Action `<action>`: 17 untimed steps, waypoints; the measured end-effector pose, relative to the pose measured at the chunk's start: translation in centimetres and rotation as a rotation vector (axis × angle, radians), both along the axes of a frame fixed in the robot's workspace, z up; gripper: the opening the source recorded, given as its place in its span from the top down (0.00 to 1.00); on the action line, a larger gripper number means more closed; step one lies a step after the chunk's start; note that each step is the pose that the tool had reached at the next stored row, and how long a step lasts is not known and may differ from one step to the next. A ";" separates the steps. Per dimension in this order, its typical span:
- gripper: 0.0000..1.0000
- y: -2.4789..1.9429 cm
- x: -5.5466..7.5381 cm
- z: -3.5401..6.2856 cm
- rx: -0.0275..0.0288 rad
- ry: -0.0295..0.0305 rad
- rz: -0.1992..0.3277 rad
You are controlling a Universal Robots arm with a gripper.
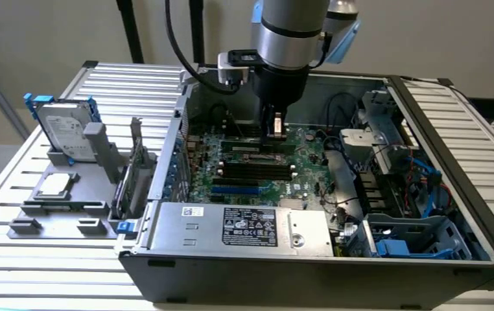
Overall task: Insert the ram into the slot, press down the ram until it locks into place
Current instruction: 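Insert the ram into the slot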
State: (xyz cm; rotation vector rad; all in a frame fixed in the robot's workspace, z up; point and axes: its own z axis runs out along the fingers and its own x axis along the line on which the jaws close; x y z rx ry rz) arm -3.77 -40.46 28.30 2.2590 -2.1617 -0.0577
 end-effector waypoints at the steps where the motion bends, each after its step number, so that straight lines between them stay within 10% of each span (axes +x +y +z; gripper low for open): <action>1: 0.86 0.00 0.0 -0.18 0.0001 0.0000 0.001; 17: 0.86 0.08 0.1 -3.09 0.0001 0.0000 0.006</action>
